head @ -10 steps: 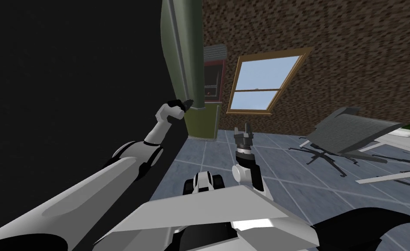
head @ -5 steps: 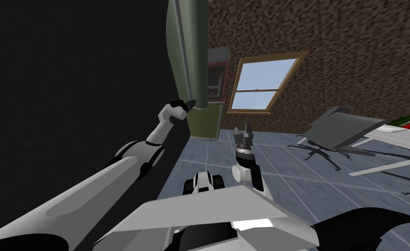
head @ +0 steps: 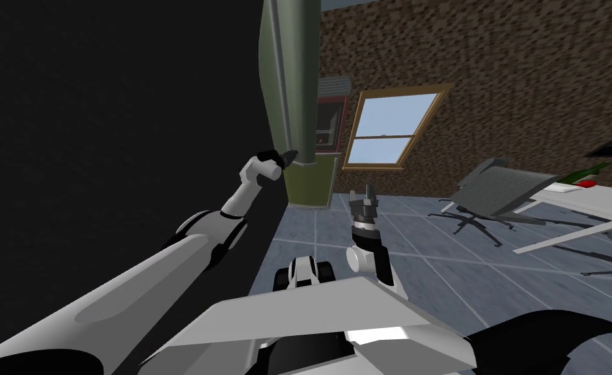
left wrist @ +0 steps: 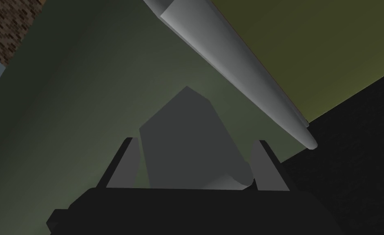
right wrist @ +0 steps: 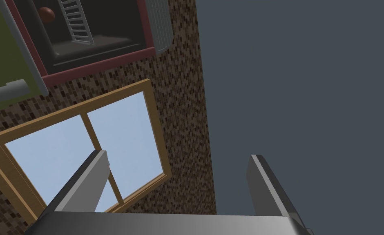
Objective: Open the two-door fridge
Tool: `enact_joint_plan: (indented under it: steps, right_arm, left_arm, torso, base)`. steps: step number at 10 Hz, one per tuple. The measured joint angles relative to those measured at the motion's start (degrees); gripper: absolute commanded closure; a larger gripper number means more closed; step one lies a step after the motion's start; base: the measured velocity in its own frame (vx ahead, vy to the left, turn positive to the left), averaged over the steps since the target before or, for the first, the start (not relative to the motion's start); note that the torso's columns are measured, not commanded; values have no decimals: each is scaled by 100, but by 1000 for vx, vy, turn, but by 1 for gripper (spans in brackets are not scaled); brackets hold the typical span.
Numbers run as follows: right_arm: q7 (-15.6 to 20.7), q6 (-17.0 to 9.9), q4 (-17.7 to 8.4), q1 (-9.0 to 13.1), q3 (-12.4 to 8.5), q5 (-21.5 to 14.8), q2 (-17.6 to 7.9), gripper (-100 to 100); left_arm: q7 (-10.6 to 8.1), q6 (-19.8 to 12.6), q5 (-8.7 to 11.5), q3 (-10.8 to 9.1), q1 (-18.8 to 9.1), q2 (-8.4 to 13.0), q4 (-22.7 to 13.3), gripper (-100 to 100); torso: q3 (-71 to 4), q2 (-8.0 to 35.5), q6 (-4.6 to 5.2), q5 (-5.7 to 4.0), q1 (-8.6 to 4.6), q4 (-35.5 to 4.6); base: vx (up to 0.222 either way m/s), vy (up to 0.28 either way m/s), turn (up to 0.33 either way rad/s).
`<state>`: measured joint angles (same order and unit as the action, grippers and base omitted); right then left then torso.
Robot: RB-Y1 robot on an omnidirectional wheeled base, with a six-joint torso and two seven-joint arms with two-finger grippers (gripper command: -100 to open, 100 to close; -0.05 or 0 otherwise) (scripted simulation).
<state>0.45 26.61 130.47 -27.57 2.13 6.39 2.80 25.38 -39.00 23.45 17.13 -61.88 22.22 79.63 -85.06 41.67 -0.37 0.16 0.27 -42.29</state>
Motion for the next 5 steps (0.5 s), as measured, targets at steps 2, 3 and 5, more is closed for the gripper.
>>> enact_joint_plan:
  steps: [2, 3, 5]
  right_arm:
    - [0, 0, 0, 0, 0, 0, 0, 0]
    - [0, 0, 0, 0, 0, 0, 0, 0]
    - [0, 0, 0, 0, -1, 0, -1, 0]
  left_arm:
    - [26, -12, 88, 53, -12, -42, 76, 100]
    - [43, -1, 139, 72, -26, -54, 121, 100]
    - [92, 1, 280, 138, -35, -74, 175, 100]
  torso:
    - [5, 5, 2, 2, 12, 2]
    - [20, 27, 9, 3, 22, 8]
    - [13, 15, 7, 3, 19, 3]
  base:
    - [-29, 258, -47]
    - [-15, 263, -42]
    - [31, 293, -52]
